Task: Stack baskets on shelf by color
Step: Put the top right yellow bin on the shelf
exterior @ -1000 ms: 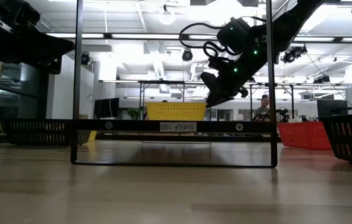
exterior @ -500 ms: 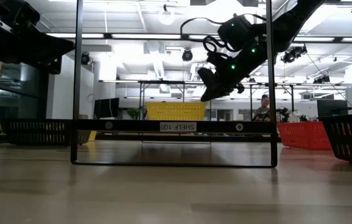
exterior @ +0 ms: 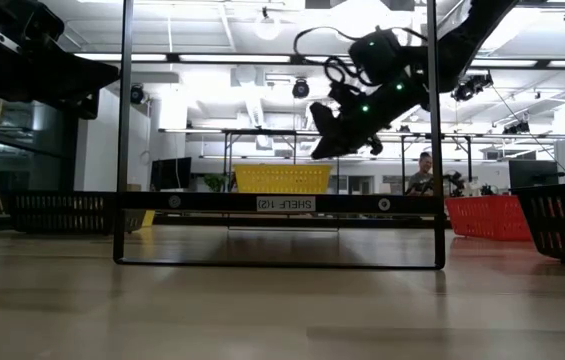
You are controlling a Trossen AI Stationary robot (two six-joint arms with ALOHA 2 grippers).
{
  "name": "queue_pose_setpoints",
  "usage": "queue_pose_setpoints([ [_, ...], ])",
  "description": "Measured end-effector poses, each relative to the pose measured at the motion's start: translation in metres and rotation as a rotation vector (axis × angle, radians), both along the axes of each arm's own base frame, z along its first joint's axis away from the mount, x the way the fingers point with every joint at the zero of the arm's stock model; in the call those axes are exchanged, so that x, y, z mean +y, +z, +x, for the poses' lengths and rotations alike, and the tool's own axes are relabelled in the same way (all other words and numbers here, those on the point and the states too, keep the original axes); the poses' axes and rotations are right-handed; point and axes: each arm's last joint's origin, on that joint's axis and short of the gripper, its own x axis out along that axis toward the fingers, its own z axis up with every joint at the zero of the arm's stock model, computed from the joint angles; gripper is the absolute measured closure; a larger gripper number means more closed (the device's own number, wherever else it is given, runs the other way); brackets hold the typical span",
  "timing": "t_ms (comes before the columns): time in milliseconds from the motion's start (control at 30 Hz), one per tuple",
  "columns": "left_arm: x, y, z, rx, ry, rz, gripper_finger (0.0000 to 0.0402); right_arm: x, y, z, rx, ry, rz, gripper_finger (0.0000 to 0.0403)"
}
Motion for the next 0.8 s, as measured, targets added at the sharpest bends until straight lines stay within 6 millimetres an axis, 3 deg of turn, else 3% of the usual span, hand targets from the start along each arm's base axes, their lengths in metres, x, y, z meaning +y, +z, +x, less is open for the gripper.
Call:
queue_pose_setpoints([
  [400, 0.0, 0.0, 0.0, 0.0, 0.0, 0.0, 0.0401, -0.011, 0.016, 0.053, 0.152, -0.013, 0.016, 0.0403],
  [800, 0.0, 0.0, 0.0, 0.0, 0.0, 0.0, 0.0401, -0.012, 0.004, 0.058, 0.209, -0.047, 0.072, 0.0403],
])
